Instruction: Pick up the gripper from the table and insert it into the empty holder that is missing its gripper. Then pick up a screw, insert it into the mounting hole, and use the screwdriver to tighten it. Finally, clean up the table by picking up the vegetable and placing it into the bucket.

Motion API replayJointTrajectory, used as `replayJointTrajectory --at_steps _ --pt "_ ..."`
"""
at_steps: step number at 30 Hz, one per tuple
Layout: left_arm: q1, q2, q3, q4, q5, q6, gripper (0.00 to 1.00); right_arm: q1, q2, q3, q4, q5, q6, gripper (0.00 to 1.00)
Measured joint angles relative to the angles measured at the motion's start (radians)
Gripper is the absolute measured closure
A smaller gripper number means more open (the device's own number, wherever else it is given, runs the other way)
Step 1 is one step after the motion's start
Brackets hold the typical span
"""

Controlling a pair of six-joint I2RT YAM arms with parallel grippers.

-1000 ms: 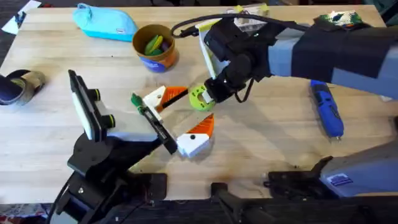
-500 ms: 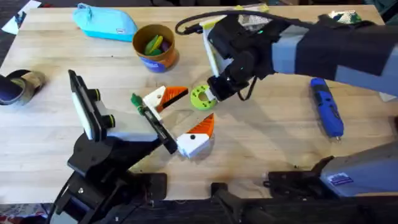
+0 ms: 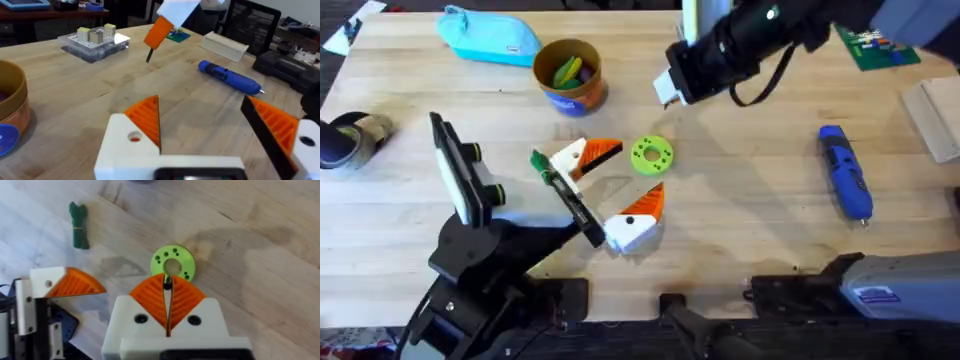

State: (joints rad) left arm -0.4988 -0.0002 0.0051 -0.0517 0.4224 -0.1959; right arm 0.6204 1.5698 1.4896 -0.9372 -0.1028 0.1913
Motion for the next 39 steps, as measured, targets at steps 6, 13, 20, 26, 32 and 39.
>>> replayJointTrajectory --at_steps 6,13,20,26,32,39 --pt "0.0 0.0 0.0 0.0 0.0 0.0 0.011 0.083 0.025 0.174 -0.112 -0.002 0.0 0.995" --pt "0.0 0.0 0.0 0.001 0.041 0.018 0.011 0.17 0.025 0.239 -0.126 -0.089 0.001 0.995" --pt "0.0 0.0 0.0 0.002 0.133 0.086 0.011 0.227 0.025 0.241 -0.147 -0.16 0.015 0.995" --pt "0.0 0.0 0.0 0.001 0.158 0.111 0.011 0.258 0.025 0.241 -0.15 -0.177 0.019 0.995" --pt "0.0 0.0 0.0 0.001 0.162 0.119 0.011 0.283 0.032 0.241 -0.149 -0.177 0.019 0.995" --pt "0.0 0.0 0.0 0.001 0.162 0.122 0.011 0.307 0.08 0.241 -0.152 -0.18 0.022 0.995"
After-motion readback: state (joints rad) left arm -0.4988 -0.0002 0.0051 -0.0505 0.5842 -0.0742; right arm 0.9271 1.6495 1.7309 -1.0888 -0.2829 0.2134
